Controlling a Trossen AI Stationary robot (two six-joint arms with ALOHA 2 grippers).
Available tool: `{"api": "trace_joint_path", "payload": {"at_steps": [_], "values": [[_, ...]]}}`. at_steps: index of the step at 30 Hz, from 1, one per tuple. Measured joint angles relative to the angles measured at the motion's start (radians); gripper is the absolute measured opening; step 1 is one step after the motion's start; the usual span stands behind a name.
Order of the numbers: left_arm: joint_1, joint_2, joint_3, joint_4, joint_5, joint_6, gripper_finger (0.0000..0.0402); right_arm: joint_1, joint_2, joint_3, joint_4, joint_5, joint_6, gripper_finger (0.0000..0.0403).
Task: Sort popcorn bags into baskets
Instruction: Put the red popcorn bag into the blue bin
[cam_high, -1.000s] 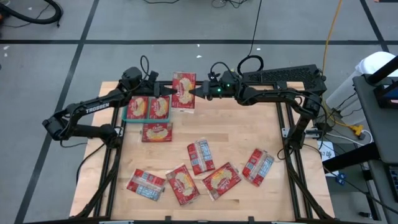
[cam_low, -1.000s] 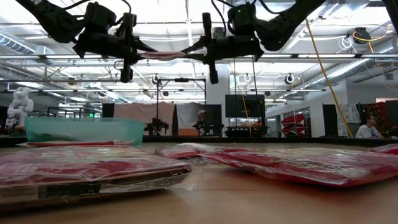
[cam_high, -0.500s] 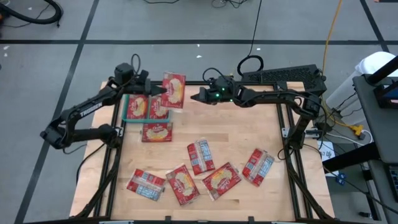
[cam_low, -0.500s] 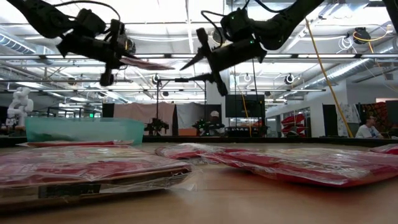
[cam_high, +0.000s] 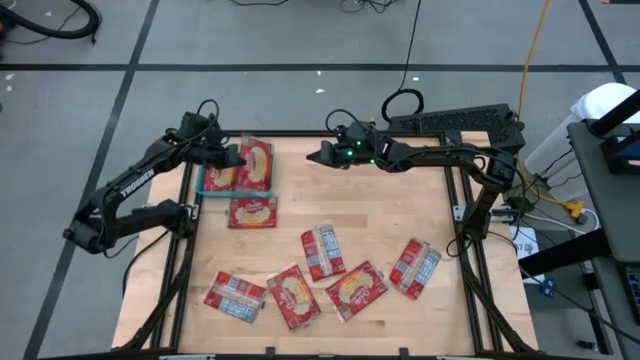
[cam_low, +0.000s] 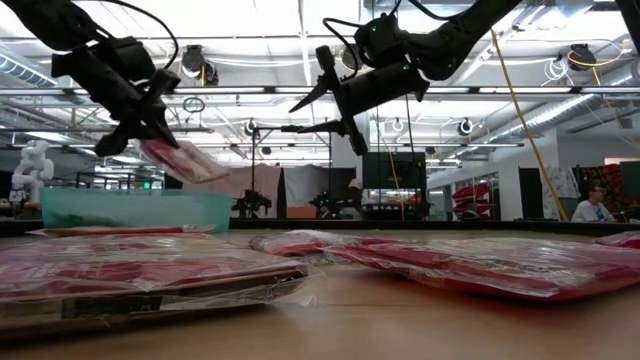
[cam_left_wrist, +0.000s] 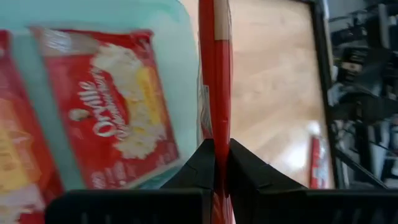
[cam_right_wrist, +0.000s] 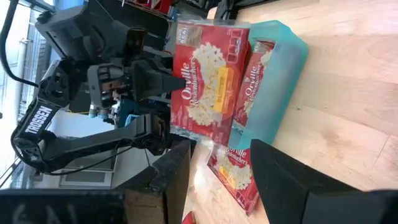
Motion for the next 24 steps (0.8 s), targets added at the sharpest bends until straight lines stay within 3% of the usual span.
{"api": "trace_joint_path", "payload": {"at_steps": [10, 16, 24], "values": [[0.078, 0.070, 0.000, 0.004, -0.022, 0.044, 0.0018, 0.000, 0.001, 0.000, -0.005, 0.002, -0.002, 0.0158], [0.039, 0.139, 0.000, 0.005, -0.007, 0.060, 0.0024, 0.000, 0.001, 0.000, -0.009, 0.002, -0.003, 0.0158], [0.006, 0.149, 0.000, 0.079, -0.079, -0.013, 0.0024, 0.000, 0.001, 0.000, -0.010, 0.002, -0.008, 0.0157]]}}
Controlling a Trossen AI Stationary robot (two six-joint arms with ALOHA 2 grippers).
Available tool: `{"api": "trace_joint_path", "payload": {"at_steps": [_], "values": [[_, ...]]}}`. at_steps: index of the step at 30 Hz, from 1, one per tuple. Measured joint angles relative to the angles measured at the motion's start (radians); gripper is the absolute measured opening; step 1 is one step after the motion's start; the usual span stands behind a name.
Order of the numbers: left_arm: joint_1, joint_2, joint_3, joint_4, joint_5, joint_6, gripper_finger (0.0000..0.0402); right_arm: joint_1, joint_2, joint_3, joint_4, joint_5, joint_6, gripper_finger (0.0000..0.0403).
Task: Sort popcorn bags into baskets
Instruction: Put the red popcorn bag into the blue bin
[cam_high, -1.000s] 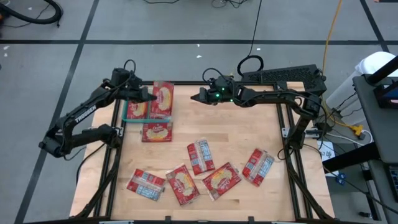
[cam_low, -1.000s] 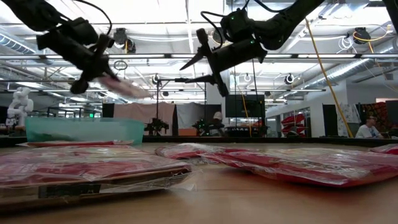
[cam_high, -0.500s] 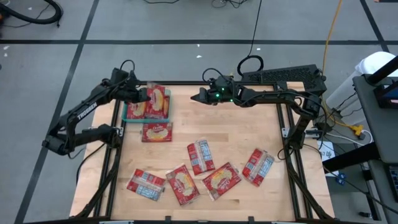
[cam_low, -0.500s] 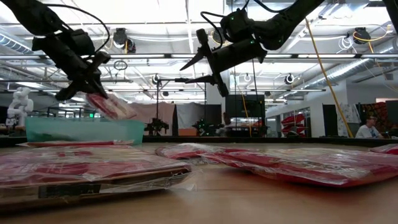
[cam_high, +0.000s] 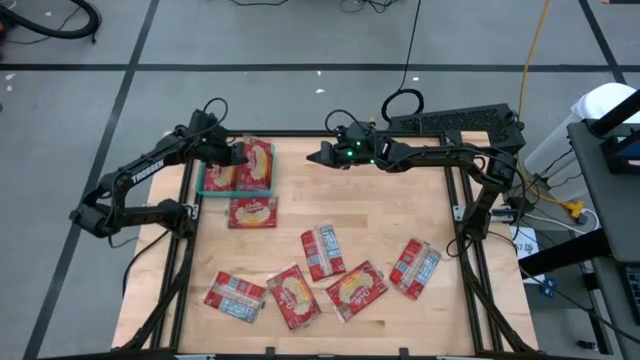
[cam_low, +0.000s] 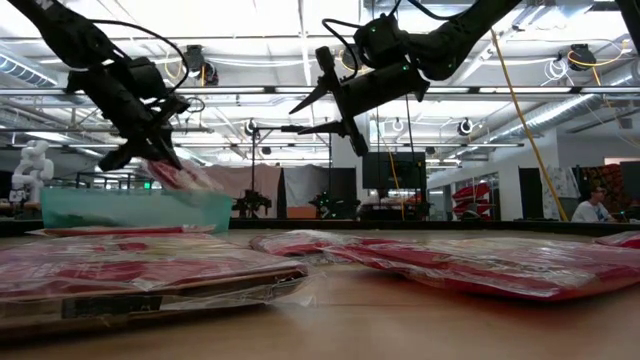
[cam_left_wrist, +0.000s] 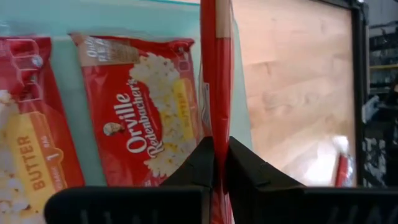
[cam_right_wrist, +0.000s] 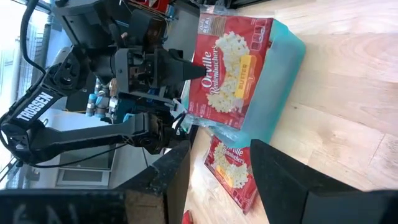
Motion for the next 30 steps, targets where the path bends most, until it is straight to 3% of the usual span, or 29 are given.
{"api": "trace_joint_path", "payload": {"at_steps": [15, 23, 30], "values": [[-0.083, 0.076, 0.000, -0.001, -0.045, -0.044, 0.0038, 0.000, 0.000, 0.000, 0.000, -0.002, -0.018, 0.0157], [-0.090, 0.079, 0.000, -0.002, -0.147, -0.041, 0.0095, 0.000, 0.000, 0.000, 0.000, -0.029, -0.021, 0.0157], [-0.092, 0.079, 0.000, -0.032, -0.167, -0.020, 0.0160, 0.000, 0.000, 0.000, 0.000, -0.029, -0.023, 0.0157]]}}
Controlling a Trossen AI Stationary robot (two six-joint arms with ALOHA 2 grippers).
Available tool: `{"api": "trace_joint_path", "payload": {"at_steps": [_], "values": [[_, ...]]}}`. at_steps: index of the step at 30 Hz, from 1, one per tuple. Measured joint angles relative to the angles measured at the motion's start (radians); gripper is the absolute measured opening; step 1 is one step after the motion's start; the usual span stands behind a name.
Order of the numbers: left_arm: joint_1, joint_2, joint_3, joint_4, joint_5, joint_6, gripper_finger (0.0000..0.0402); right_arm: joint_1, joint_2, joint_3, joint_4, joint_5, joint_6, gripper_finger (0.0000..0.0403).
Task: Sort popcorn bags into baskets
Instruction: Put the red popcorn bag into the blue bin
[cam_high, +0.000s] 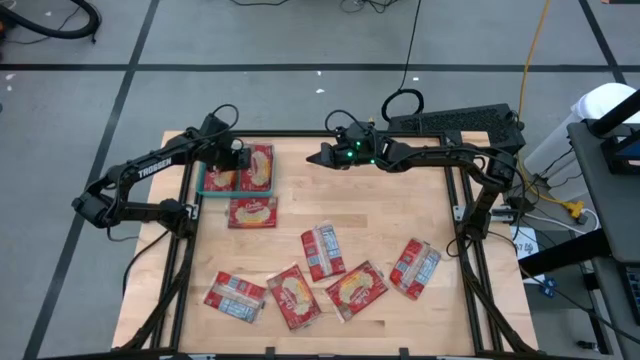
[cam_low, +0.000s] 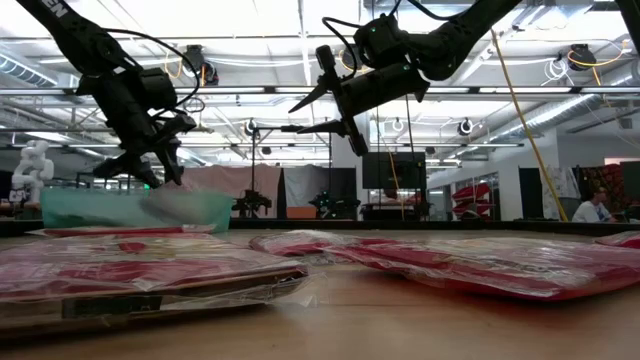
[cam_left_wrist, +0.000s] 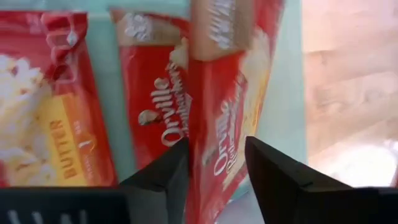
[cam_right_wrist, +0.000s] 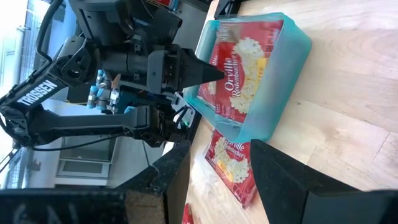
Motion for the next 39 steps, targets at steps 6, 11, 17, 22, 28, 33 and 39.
{"api": "trace_joint_path", "payload": {"at_steps": [6, 11, 17, 22, 28, 33, 39], "values": [[-0.005, 0.000, -0.007, -0.043, -0.074, 0.079, 0.0166, 0.000, 0.000, 0.000, 0.000, 0.000, -0.002, 0.0157], [-0.009, 0.000, -0.024, 0.031, -0.050, 0.105, 0.0166, 0.000, 0.000, 0.000, 0.000, 0.001, -0.020, 0.0157], [-0.012, -0.001, -0.016, 0.027, -0.001, 0.074, 0.0173, 0.000, 0.000, 0.000, 0.000, 0.001, -0.020, 0.0157], [-0.029, -0.001, -0.017, -0.055, -0.139, 0.023, 0.0147, 0.000, 0.000, 0.000, 0.000, 0.000, -0.011, 0.0157], [-0.059, -0.001, -0.079, 0.051, -0.188, 0.022, 0.0101, 0.000, 0.000, 0.000, 0.000, 0.000, -0.010, 0.0157], [-0.065, -0.001, -0.146, 0.123, -0.199, -0.025, 0.0086, 0.000, 0.000, 0.000, 0.000, 0.000, -0.009, 0.0157], [-0.093, -0.001, -0.172, 0.176, -0.180, -0.036, 0.0086, 0.000, 0.000, 0.000, 0.000, 0.000, -0.009, 0.0157]]}}
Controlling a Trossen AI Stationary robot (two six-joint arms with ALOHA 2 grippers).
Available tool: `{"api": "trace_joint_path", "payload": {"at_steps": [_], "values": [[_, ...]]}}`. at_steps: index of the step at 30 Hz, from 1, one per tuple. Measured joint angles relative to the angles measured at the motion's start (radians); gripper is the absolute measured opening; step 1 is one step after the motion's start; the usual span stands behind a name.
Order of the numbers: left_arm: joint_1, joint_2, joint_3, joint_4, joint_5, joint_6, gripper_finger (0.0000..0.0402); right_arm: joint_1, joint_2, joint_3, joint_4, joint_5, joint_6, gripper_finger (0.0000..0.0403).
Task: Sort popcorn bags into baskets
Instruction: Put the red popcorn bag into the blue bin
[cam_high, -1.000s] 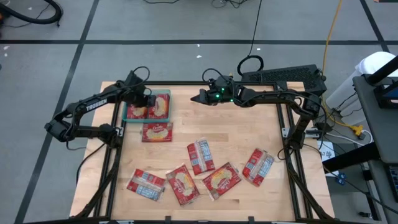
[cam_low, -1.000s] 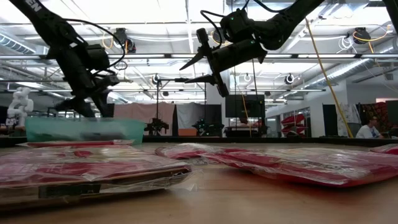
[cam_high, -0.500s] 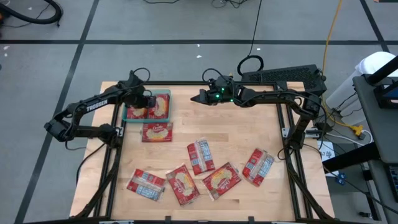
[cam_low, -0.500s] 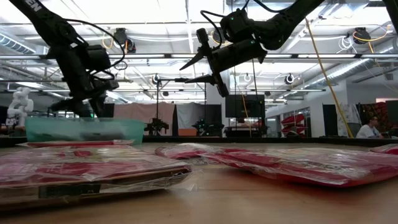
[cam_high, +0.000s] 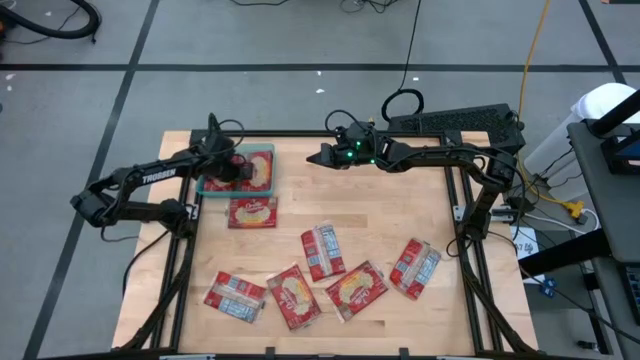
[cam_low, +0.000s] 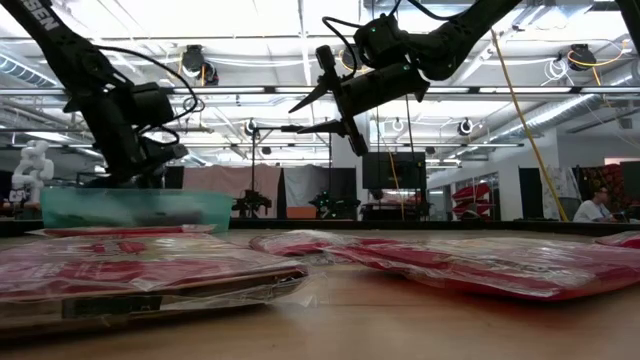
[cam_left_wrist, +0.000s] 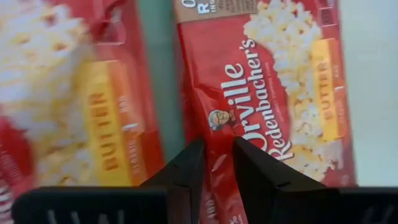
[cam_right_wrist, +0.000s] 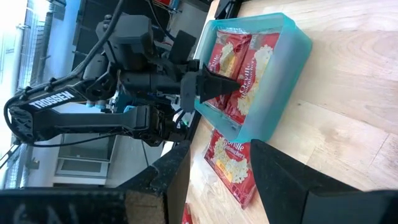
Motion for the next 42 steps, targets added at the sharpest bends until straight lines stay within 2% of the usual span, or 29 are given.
{"api": "trace_joint_path", "payload": {"at_steps": [4, 10, 20, 25, 29, 33, 38, 42], "values": [[-0.023, 0.000, 0.001, 0.059, 0.029, -0.012, 0.0086, 0.000, 0.000, 0.000, 0.000, 0.000, 0.000, 0.0157], [-0.021, -0.028, 0.051, 0.028, 0.095, -0.038, 0.0085, -0.007, 0.000, 0.000, 0.004, -0.053, 0.005, 0.0157], [-0.040, -0.182, 0.187, -0.230, 0.052, -0.005, 0.0085, -0.015, -0.048, 0.000, -0.027, -0.193, -0.029, 0.0157], [-0.103, -0.265, 0.193, -0.436, 0.062, -0.069, 0.0085, -0.031, -0.136, 0.000, -0.159, -0.252, -0.121, 0.0157], [-0.255, -0.339, 0.193, -0.523, 0.069, -0.159, 0.0085, -0.040, -0.219, 0.000, -0.346, -0.258, -0.249, 0.0157], [-0.461, -0.371, 0.193, -0.545, 0.015, -0.318, 0.0085, -0.046, -0.278, 0.000, -0.541, -0.250, -0.397, 0.0157], [-0.735, -0.331, 0.193, -0.587, -0.077, -0.560, 0.0085, -0.048, -0.311, 0.000, -0.709, -0.229, -0.527, 0.0157], [-0.869, -0.271, 0.190, -0.595, -0.099, -0.698, 0.0086, -0.041, -0.325, 0.000, -0.766, -0.230, -0.589, 0.0157]]}}
